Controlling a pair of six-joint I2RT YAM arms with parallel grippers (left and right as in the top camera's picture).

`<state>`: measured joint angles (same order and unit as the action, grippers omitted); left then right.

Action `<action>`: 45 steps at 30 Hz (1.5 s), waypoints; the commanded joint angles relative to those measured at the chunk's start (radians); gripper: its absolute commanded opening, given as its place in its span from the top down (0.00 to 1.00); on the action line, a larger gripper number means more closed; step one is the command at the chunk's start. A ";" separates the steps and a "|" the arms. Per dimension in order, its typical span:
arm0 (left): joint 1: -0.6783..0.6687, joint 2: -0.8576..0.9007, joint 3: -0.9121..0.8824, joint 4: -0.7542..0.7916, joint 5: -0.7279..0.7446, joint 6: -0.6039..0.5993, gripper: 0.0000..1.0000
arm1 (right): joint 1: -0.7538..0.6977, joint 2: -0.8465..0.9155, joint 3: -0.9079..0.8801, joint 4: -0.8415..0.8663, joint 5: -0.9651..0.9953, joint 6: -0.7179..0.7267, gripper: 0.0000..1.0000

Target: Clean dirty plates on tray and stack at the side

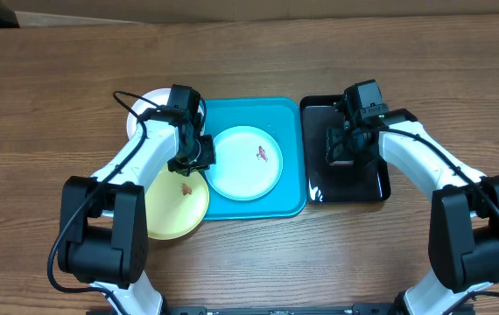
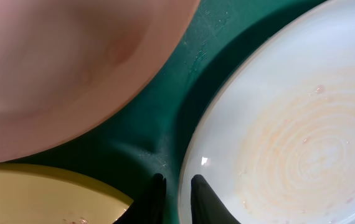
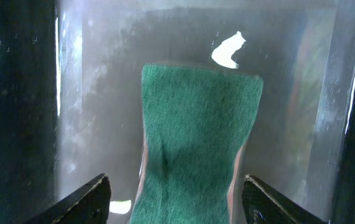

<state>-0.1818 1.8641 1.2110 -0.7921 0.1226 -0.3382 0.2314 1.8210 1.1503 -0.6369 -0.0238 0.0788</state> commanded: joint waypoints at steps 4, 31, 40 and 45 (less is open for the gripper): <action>-0.003 0.012 0.013 0.001 0.009 0.001 0.82 | 0.003 -0.006 -0.031 0.035 0.023 0.031 0.38; -0.003 0.012 0.013 0.003 0.009 0.000 0.81 | 0.003 0.027 -0.039 0.064 0.023 0.031 0.45; -0.003 0.012 0.013 -0.003 0.009 0.001 0.81 | 0.003 0.050 -0.038 0.082 0.023 0.035 0.54; -0.003 0.012 0.013 -0.002 0.008 0.001 0.80 | 0.003 0.044 0.003 0.044 0.022 0.034 0.63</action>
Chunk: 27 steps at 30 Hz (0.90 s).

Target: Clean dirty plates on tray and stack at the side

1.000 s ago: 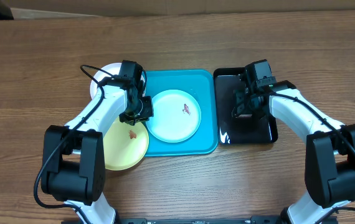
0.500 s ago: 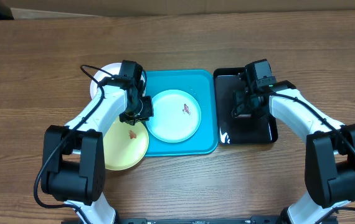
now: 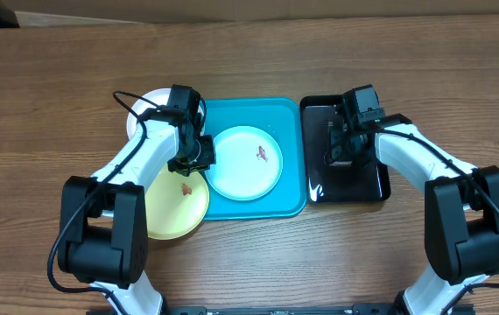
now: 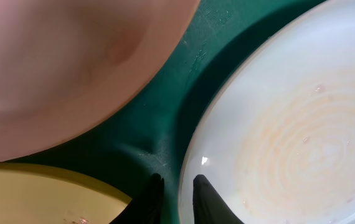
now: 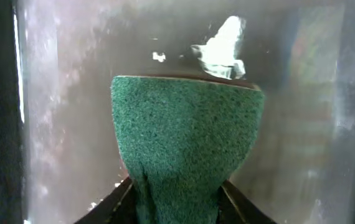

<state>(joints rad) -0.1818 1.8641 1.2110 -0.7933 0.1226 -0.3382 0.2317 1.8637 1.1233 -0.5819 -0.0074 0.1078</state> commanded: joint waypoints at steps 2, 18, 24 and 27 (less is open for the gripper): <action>-0.003 0.012 0.013 0.003 0.008 0.001 0.80 | 0.003 0.001 0.051 -0.030 0.006 0.005 0.55; -0.003 0.012 0.013 0.005 0.035 -0.014 0.78 | 0.003 0.000 0.031 -0.027 0.006 0.005 0.83; -0.003 0.012 0.013 0.009 0.035 -0.014 0.79 | 0.003 -0.031 0.175 -0.185 0.006 -0.003 0.96; -0.003 0.012 0.013 0.010 0.035 -0.014 0.82 | 0.003 -0.063 0.242 -0.257 0.006 -0.003 0.96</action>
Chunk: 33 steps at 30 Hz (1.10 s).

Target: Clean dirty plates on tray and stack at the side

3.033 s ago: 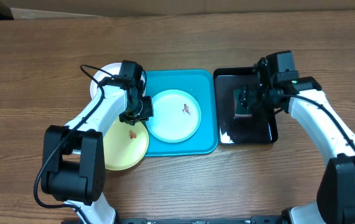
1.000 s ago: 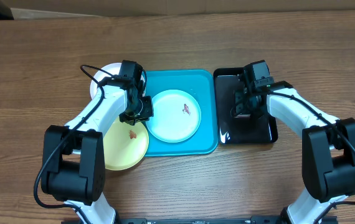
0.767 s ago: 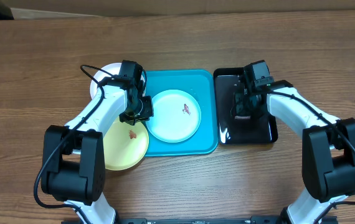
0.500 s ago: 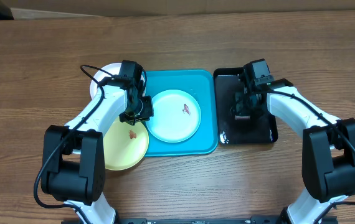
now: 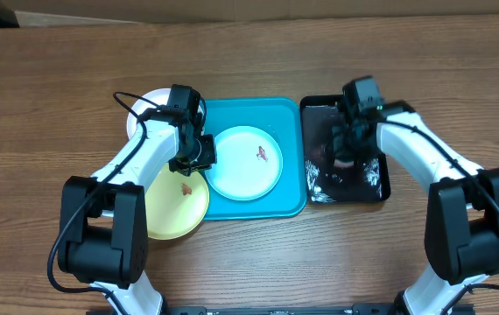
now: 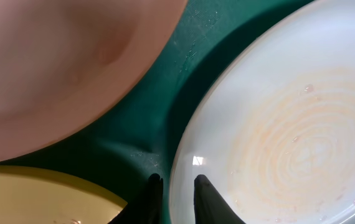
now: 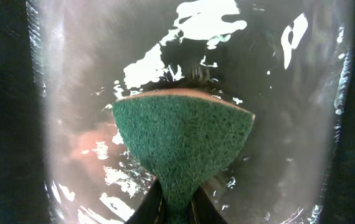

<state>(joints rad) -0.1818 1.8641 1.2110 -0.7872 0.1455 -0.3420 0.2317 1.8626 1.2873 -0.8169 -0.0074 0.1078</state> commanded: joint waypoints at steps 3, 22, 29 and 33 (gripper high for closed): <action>-0.003 0.012 0.013 0.003 0.012 -0.010 0.82 | 0.004 -0.103 0.116 -0.075 0.006 -0.003 0.96; -0.003 0.012 0.013 -0.001 0.011 -0.010 0.95 | 0.004 -0.166 0.122 -0.152 0.006 -0.003 0.96; -0.003 0.013 0.002 0.003 0.001 -0.010 0.91 | 0.004 -0.166 0.122 -0.165 0.006 -0.003 0.96; -0.003 0.013 0.002 0.006 0.004 -0.010 0.85 | 0.004 -0.166 0.122 -0.166 0.006 -0.003 0.96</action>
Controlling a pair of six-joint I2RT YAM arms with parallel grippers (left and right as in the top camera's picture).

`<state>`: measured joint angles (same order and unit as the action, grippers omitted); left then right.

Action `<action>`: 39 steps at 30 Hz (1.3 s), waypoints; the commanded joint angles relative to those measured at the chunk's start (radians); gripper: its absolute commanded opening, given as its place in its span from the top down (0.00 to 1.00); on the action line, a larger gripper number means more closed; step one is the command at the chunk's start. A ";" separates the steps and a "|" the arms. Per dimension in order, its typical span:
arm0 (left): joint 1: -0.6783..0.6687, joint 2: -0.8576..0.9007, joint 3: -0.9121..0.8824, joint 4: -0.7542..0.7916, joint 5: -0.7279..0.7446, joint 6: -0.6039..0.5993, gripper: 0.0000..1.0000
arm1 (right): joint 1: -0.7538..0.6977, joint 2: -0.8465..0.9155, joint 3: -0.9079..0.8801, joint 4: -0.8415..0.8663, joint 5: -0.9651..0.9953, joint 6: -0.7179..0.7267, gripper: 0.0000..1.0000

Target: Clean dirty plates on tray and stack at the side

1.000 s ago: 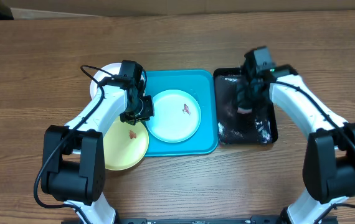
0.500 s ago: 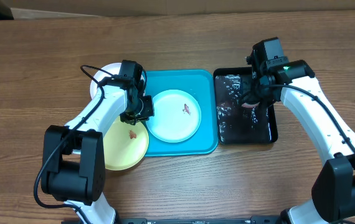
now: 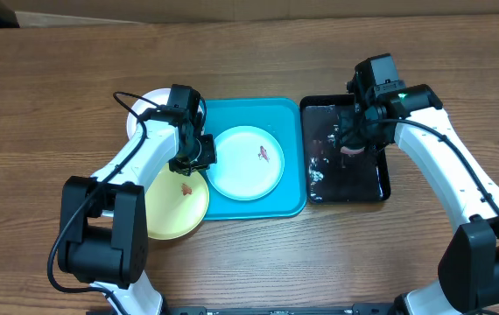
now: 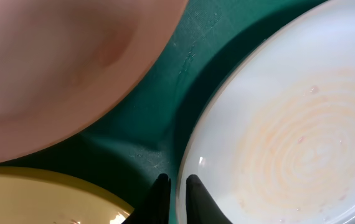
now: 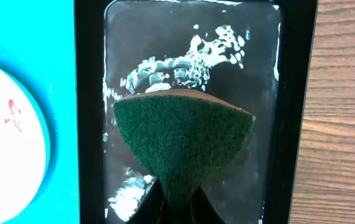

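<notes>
A white plate (image 3: 244, 163) with a red smear lies on the blue tray (image 3: 284, 206). My left gripper (image 4: 177, 182) is shut on the white plate's (image 4: 289, 143) left rim. A yellow dirty plate (image 3: 176, 203) lies at the tray's left front, and a pale plate (image 3: 147, 107) sits behind it. My right gripper (image 5: 176, 198) is shut on a green sponge (image 5: 184, 138), pinched into a fan, held above the black water tray (image 3: 347, 179).
The black tray (image 5: 88, 112) holds rippling water and stands right of the blue tray (image 5: 59, 74). Bare wooden table (image 3: 48, 87) surrounds everything. The pale plate (image 4: 59, 62) fills the left wrist view's upper left.
My right gripper has risen with the sponge, higher above the black tray, whose whole outline now shows. The left gripper stays on the white plate's rim, fingers slightly closer together.
My right gripper stood open around the sponge lying in the water tray. Then it was shut on the sponge, squeezing it. It then held the sponge just clear of the rippling water, and now higher. The left gripper stayed on the white plate's rim throughout.
</notes>
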<state>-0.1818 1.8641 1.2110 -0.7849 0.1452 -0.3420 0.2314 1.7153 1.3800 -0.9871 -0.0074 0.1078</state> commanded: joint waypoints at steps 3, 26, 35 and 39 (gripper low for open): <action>-0.004 0.013 0.002 0.004 0.004 -0.010 0.79 | 0.004 -0.019 0.029 0.003 0.006 -0.003 0.96; -0.063 0.014 -0.008 0.009 -0.076 -0.019 0.79 | 0.004 -0.019 0.029 -0.019 0.007 -0.003 0.96; -0.064 0.014 -0.026 0.038 -0.078 -0.022 0.84 | 0.004 -0.019 0.029 -0.019 0.006 -0.003 0.96; -0.064 0.014 -0.026 0.038 -0.078 -0.022 0.96 | 0.004 -0.019 0.029 -0.019 0.006 -0.003 0.96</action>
<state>-0.2363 1.8641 1.1908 -0.7502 0.0753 -0.3534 0.2317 1.7153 1.3800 -1.0115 -0.0074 0.1074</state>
